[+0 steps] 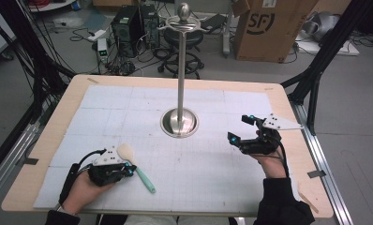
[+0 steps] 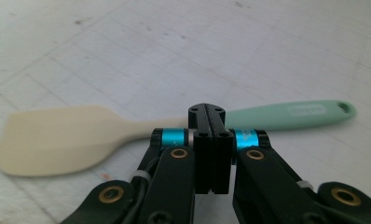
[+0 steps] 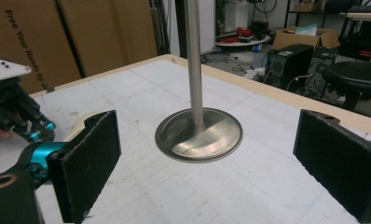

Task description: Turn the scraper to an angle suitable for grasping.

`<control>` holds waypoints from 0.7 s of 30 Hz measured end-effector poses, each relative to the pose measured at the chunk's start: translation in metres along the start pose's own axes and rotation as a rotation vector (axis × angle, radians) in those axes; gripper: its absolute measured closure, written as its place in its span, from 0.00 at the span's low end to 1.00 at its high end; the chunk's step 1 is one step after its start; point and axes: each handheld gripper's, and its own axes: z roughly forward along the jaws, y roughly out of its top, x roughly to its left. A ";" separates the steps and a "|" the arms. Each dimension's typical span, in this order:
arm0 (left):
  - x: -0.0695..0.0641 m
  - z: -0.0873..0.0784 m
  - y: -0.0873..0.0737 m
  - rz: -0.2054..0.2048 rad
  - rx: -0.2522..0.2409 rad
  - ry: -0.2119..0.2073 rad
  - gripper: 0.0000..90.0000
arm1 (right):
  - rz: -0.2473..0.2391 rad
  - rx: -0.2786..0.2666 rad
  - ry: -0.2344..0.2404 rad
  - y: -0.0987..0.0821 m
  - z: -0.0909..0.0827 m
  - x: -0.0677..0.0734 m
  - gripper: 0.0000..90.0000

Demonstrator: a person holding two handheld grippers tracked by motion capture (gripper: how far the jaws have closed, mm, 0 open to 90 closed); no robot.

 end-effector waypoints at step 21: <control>-0.003 0.051 0.033 0.034 -0.008 0.010 1.00 | -0.002 0.026 0.000 -0.003 0.006 0.002 0.07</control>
